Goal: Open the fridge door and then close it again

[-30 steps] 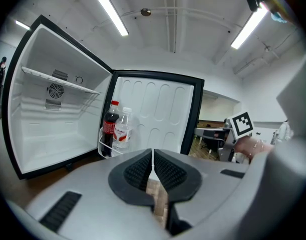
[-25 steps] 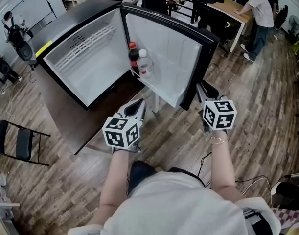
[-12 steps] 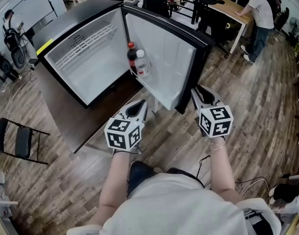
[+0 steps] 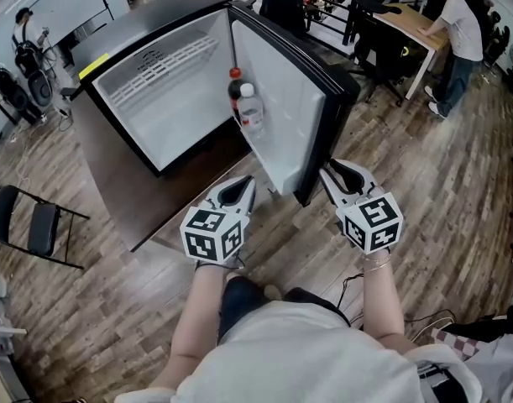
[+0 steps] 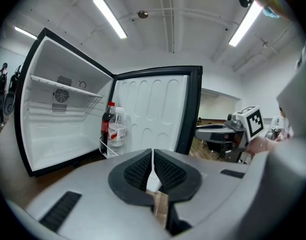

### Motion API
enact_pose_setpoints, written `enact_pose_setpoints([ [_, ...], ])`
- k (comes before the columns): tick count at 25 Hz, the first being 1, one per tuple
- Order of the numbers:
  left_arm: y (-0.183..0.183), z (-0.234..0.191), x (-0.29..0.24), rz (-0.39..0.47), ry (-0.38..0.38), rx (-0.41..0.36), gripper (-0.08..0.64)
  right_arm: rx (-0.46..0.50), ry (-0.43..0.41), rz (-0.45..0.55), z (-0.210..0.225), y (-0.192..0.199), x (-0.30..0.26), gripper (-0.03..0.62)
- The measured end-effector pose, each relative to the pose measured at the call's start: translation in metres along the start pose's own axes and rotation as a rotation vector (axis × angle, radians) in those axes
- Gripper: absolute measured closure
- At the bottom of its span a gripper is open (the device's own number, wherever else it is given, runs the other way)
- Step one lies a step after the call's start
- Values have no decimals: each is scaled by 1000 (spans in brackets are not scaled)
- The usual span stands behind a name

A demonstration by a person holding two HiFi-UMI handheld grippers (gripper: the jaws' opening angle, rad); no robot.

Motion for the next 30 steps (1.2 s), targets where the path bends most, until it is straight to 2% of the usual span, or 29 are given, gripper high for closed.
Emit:
enact_pose_setpoints([
  [4,0,-9,13,13,-20,8,545,31,-74,31,-20,-9,-7,505],
  [6,1,-13,18,20,-34,15,545,52,-119,48,-30,-13,-9,557],
  [11,2,-19,35,42,-69,32,545,95,-243,103,-61,-28,-20,580],
  [22,8,-58,86,90,-197,81,545,133,-431,205,-131,-62,-66,592],
  [30,1,-98,116,113,-280,118,545,174,-565,228,-176,-89,-114,592],
])
Point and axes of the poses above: the fingertips, and each gripper's own axes: x backward along the fingers, z to its right, y out of its underside, the point moved 5 cm from there along x, backward along the fingers, and after that the axes turned 11 degrees about x, right-handed, at the moved point
